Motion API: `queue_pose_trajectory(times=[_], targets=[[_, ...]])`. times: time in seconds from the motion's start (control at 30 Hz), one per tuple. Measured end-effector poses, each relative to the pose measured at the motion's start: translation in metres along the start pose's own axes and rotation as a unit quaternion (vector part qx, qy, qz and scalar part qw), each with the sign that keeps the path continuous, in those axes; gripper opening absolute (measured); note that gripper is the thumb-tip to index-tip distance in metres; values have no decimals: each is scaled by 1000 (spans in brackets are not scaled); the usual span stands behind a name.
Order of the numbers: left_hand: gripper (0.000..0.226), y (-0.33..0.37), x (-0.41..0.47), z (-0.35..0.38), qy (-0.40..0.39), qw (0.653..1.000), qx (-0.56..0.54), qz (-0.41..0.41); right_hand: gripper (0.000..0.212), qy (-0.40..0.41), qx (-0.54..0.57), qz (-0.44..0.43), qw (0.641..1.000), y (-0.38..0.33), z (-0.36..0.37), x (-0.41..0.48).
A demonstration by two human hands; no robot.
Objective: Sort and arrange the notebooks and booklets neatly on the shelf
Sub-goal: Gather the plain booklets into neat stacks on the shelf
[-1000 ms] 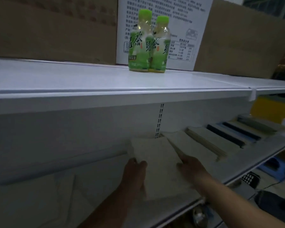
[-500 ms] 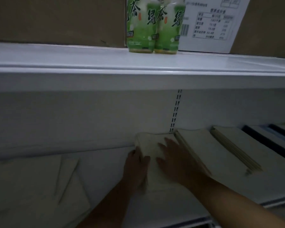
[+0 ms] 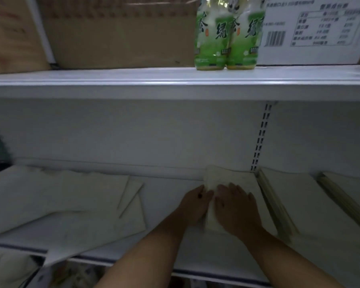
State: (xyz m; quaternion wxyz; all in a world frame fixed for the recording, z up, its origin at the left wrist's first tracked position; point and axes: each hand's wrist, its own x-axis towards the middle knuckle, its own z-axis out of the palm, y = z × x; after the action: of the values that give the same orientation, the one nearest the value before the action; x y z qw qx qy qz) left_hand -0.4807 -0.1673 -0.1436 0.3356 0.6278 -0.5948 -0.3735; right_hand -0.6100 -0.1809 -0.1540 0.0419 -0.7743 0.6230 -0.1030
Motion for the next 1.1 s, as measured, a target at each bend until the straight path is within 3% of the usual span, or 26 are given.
queue_pose_trajectory(times=[0.1, 0.23, 0.3, 0.37, 0.47, 0.63, 0.73, 0.83, 1.0, 1.1], targets=[[56, -3, -15, -19, 0, 989, 151, -8, 51, 40, -42, -16, 998, -6, -9, -3], [54, -24, -35, -75, -6, 917, 396, -33, 39, -46, -139, -19, 989, -37, -42, 9], [56, -36, -43, -108, 14, 895, 445, -34, 45, -14, -144, -81, 986, -65, -45, 13], [57, -53, -49, -141, 38, 884, 465, -30, 54, 7, -79, -165, 983, -104, -34, 9], [59, -84, -66, -188, 45, 876, 479, -32, 52, -45, -45, -230, 971, -168, -6, -1], [59, -139, -95, -268, 8, 895, 438, -82, 37, -35, -3, -129, 991, -252, 22, 3], [57, -158, -103, -306, -11, 910, 402, -104, 46, -68, 70, -37, 995, -287, 36, 18], [52, -171, -105, -315, -45, 896, 436, -76, 54, -89, 112, 49, 989, -309, 52, 26], [53, -189, -107, -323, -21, 888, 460, -16, 46, -120, 217, 136, 959, -302, 47, 40], [41, -191, -103, -334, 0, 920, 392, 19, 39, -117, 263, 121, 950, -296, 42, 42]])
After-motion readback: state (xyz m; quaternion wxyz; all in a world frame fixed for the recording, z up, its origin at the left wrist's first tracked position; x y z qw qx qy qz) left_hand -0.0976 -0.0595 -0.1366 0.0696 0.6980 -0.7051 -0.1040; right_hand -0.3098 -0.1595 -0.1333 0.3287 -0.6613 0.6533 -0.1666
